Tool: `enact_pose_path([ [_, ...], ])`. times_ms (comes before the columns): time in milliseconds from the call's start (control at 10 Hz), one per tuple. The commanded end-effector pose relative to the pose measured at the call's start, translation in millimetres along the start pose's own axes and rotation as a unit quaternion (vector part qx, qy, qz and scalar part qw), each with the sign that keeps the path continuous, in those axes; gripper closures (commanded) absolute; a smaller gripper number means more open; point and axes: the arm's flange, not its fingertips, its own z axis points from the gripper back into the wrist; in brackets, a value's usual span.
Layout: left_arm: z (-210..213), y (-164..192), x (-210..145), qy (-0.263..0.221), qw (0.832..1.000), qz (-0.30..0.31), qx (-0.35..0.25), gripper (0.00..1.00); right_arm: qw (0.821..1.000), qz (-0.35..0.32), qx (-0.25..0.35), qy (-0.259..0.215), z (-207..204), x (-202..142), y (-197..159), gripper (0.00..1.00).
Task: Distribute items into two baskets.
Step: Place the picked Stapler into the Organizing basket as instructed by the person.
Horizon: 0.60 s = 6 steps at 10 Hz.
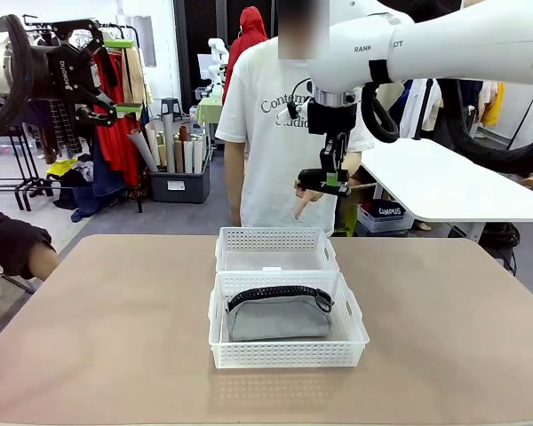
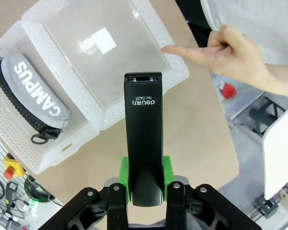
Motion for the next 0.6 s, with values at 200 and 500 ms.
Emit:
enact_pose_path([
  [200, 0.6, -1.1, -1.5, -0.001, 1.000, -0.001, 0.000, 0.00, 1.000, 0.005, -0.003, 0.001, -0.7, 1.0, 1.6, 1.00],
  [500, 0.6, -1.1, -1.5, -0.001, 1.000, -0.001, 0.000, 0.00, 0.994, 0.092, 0.057, -0.031, -32.1, 22.4, 8.1, 1.00],
])
